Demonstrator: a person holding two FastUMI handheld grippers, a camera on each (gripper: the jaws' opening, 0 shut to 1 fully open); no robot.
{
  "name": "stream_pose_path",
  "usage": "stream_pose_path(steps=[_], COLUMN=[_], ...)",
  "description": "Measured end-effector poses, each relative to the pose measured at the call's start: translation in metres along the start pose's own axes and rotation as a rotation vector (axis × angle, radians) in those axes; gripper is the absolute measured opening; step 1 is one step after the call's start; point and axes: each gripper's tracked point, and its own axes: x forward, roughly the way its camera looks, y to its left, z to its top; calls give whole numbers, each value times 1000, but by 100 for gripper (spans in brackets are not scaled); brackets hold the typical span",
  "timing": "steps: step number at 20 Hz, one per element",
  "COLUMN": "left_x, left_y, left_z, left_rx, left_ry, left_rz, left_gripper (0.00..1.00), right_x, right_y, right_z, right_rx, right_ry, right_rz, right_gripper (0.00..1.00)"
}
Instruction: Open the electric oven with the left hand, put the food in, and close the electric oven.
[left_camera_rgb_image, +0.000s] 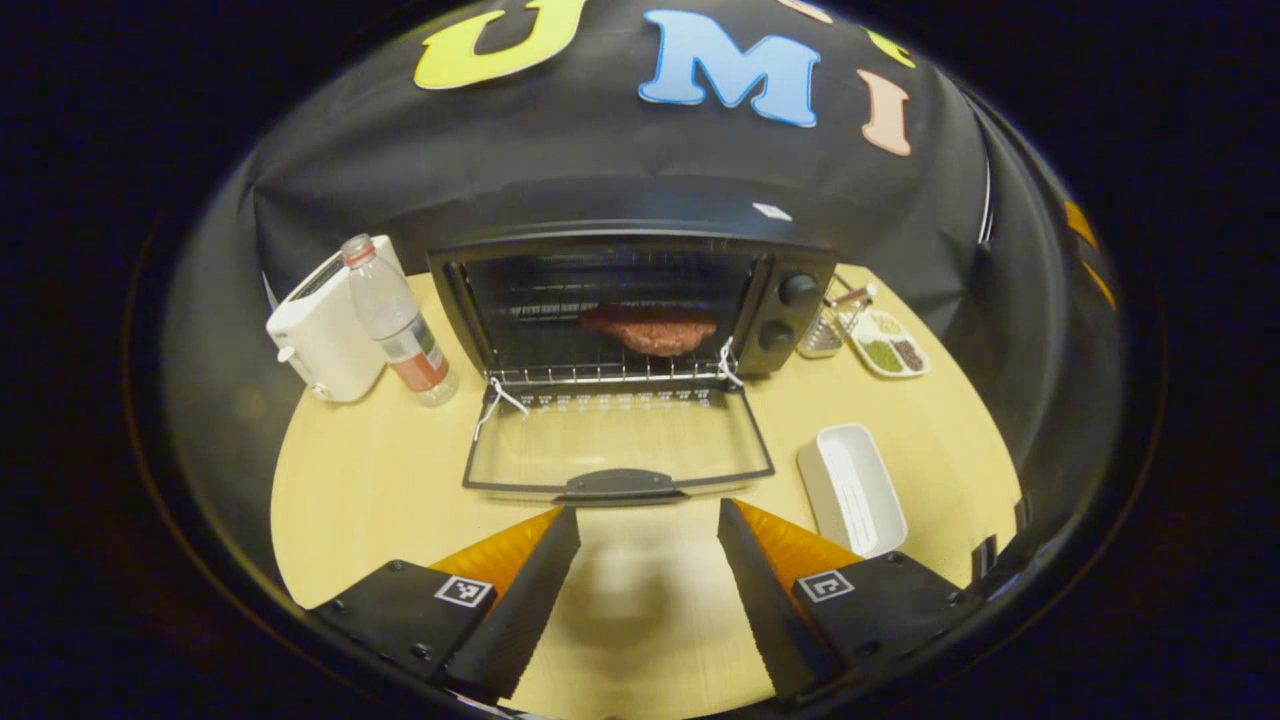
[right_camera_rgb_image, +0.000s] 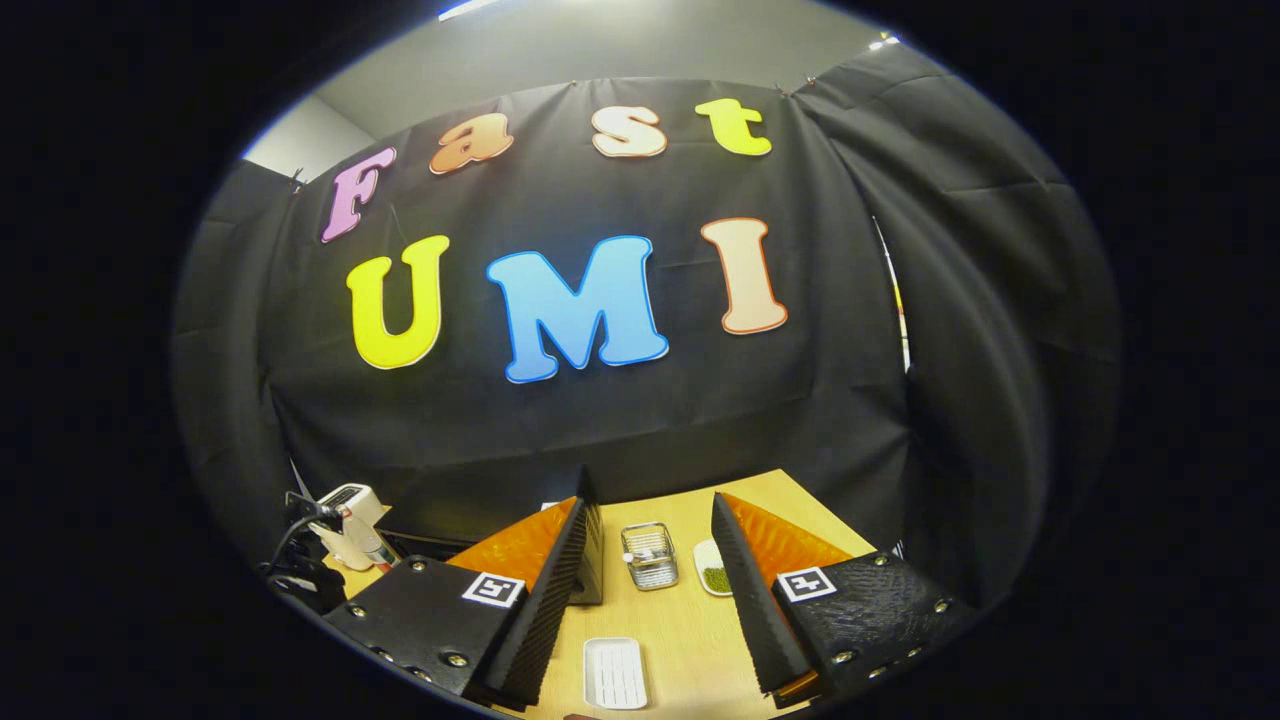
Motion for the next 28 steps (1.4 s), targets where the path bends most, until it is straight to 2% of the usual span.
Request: stream_pose_path(steps=[1,5,8,9,11,12,13,14,18,19,22,25,26,27,28], left_x=[6,31,49,54,67,71,76,81,95,97,104,107,107,107,105], left_y=[0,1,5,7,11,13,14,16,23,23,24,25,25,25,25], left_z=[-5,-19,-28,-31,-35,-38,-40,-41,-43,-44,-47,-46,-47,-48,-46], left_rx=[3,-17,-26,-28,-25,-26,-31,-34,-30,-33,-25,-27,-25,-26,-30], left_ry=[20,94,158,178,207,225,241,250,273,278,295,302,302,306,300], left_rz=[1,-7,-7,-4,1,1,1,6,20,19,22,23,23,20,22], left_gripper=[98,95,98,95,95,98,95,99,95,99,98,99,94,98,95], right_x=[-1,-3,-4,-4,-5,-4,-3,-3,-2,-2,-2,-2,-1,-1,-1], right_y=[-4,-18,-26,-27,-32,-33,-34,-37,-45,-48,-53,-52,-51,-48,-46], right_z=[-2,-8,-11,-11,-13,-13,-13,-14,-17,-17,-19,-18,-19,-18,-18], right_rx=[4,16,19,21,21,22,22,21,31,38,44,33,31,32,33], right_ry=[5,19,27,29,31,31,33,33,49,52,60,59,59,60,61], right_rz=[-10,-42,-59,-65,-76,-80,-84,-89,-111,-118,-133,-131,-127,-121,-115], right_gripper=[77,77,77,77,77,77,77,77,77,77,77,77,77,77,77])
